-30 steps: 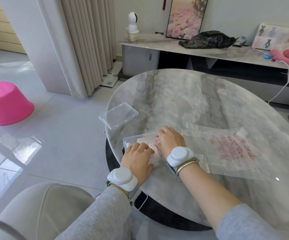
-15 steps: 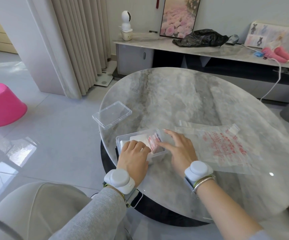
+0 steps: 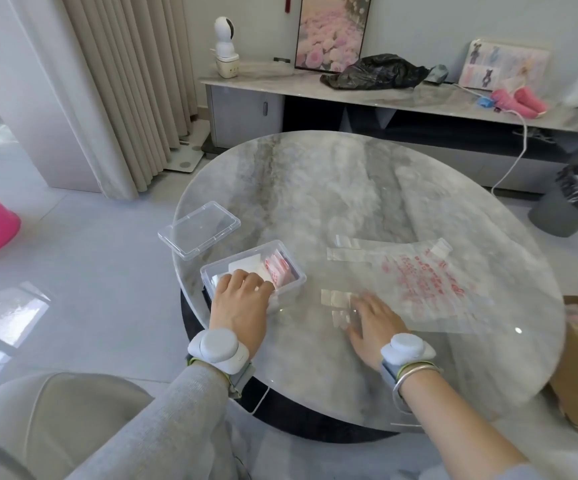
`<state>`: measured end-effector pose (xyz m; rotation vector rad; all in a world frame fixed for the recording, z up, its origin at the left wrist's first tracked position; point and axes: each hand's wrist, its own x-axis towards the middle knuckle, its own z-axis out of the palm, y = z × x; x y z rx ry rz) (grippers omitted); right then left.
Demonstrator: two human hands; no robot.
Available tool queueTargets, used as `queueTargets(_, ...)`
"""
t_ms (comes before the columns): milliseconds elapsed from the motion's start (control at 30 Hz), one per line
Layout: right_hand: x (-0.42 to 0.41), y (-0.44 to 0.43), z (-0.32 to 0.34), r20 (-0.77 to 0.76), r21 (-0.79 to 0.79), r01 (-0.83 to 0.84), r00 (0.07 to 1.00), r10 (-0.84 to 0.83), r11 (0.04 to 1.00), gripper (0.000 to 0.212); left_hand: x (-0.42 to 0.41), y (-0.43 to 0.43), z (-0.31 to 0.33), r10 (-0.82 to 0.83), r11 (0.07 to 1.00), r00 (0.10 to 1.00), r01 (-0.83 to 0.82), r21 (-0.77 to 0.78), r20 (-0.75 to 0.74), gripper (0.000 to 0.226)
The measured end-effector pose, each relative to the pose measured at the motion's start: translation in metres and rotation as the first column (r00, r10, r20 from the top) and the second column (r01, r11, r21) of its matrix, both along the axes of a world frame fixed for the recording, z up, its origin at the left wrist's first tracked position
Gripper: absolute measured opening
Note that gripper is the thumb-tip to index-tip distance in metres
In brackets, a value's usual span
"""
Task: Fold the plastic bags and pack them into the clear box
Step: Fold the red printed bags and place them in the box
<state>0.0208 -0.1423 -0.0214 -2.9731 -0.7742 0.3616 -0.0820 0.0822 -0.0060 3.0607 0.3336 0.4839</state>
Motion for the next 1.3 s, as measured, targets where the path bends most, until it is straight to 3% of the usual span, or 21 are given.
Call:
queueTargets(100,-0.018,-0.005,-0.013,-0.039,-0.095,-0.006,0.999,0.002,0.995,0.067,0.012,0.006,-0.001,0.012,1.0,1.0,-0.012,0.009,-0.021,0.035)
queueTargets(267,-0.057,0.004,-0.024,0.06,-0.037,-0.057,0.996,0.059,0.998,0.063,0.018,0.024,-0.002,0.058,0.998,0.998,-0.058,0.016,0.013,0.033)
queueTargets(367,-0.072,0.007,-0.032,0.097,-0.006,-0.167,0.981,0.167,0.986,0.06,0.016,0.015,0.0,0.063,0.998,0.993,-0.062,-0.018,0.096,0.052)
queueTargets(467,-0.065,0.008,-0.024,0.171,0.056,-0.092,0.982,0.081,0.994,0.059,0.012,-0.017,0.0,-0.143,0.989,0.982,0.146,-0.016,0.126,0.058)
queueTargets(567,-0.038,-0.011,-0.015,0.134,0.058,0.118,0.983,-0.125,0.991,0.062,0.004,-0.052,-0.016,-0.428,0.903,0.904,0.428,-0.017,0.003,0.055)
queueTargets(733,-0.019,-0.042,-0.026,0.081,-0.095,0.22,0.974,-0.213,0.971,0.064,-0.013,-0.064,-0.062,-0.549,0.819,0.795,0.573,0.025,-0.257,0.061)
queueTargets(900,-0.02,-0.043,-0.042,0.34,0.092,0.107,0.931,-0.132,0.99,0.047,-0.011,-0.058,-0.067,-0.571,0.802,0.758,0.597,-0.017,-0.314,0.063)
queueTargets(1133,-0.026,-0.036,-0.029,0.44,0.174,0.004,0.894,-0.082,0.985,0.064,-0.011,-0.058,-0.066,-0.546,0.819,0.788,0.573,0.015,-0.284,0.061)
queueTargets(1300,-0.041,-0.019,-0.001,0.428,0.272,0.001,0.895,-0.122,0.962,0.04,-0.004,-0.049,-0.058,-0.417,0.906,0.9,0.422,0.021,-0.126,0.051)
